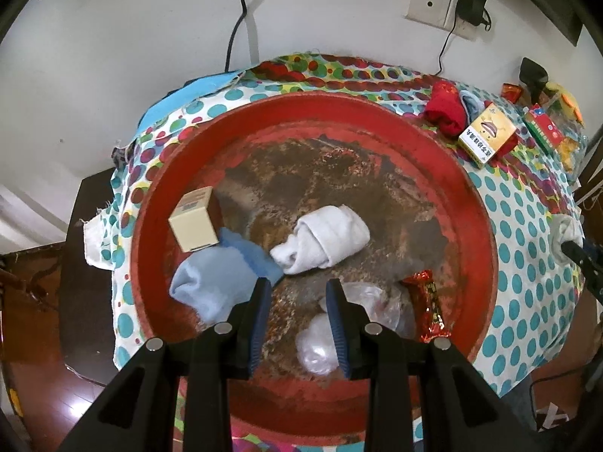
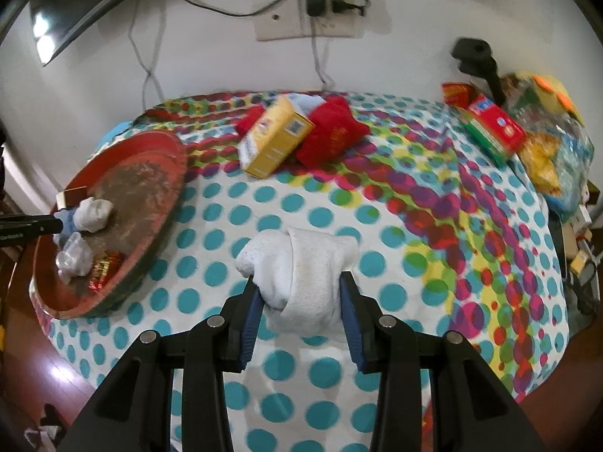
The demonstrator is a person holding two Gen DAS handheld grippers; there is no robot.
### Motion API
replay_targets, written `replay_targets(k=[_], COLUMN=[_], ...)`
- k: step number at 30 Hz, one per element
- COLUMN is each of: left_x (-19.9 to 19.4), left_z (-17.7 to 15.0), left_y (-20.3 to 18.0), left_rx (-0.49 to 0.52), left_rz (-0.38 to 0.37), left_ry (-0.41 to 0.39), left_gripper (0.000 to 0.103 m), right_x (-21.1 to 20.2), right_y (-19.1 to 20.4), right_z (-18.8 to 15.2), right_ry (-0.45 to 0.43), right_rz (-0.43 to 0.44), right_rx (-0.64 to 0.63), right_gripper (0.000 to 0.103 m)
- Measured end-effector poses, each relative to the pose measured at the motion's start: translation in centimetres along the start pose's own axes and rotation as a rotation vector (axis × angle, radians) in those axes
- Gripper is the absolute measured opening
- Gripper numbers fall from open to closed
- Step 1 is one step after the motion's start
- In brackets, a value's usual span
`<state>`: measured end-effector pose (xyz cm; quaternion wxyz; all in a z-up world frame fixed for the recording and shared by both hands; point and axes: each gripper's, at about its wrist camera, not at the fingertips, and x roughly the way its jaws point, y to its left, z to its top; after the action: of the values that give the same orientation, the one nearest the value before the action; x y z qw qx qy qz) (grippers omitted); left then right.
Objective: Organize objects
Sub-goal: 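Withdraw the left gripper from the tray toward the yellow box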
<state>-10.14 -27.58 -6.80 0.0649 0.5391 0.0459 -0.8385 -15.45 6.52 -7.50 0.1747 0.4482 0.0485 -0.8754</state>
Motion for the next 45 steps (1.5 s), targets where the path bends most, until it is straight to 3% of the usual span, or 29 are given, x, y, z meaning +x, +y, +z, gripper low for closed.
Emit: replay_targets(k=[27,45], left_x=[-4.7,-5.4], left_z=[-4.3,-6.1], left_y=[3.1,5.0], left_rx=[-0.035,-0.068], left_rz=[0.018,0.025], left_ry=[-0.033,-0.017], left_gripper=[0.031,0.031], right_x=[1.8,3.7], right_y=[17.7,22.8], right_z=[3.2,3.0], right_ry=[0.009,0.065], right_rz=[0.186,0.24], right_rx=[-0.354,-0.426], right_gripper=[0.037,0.039])
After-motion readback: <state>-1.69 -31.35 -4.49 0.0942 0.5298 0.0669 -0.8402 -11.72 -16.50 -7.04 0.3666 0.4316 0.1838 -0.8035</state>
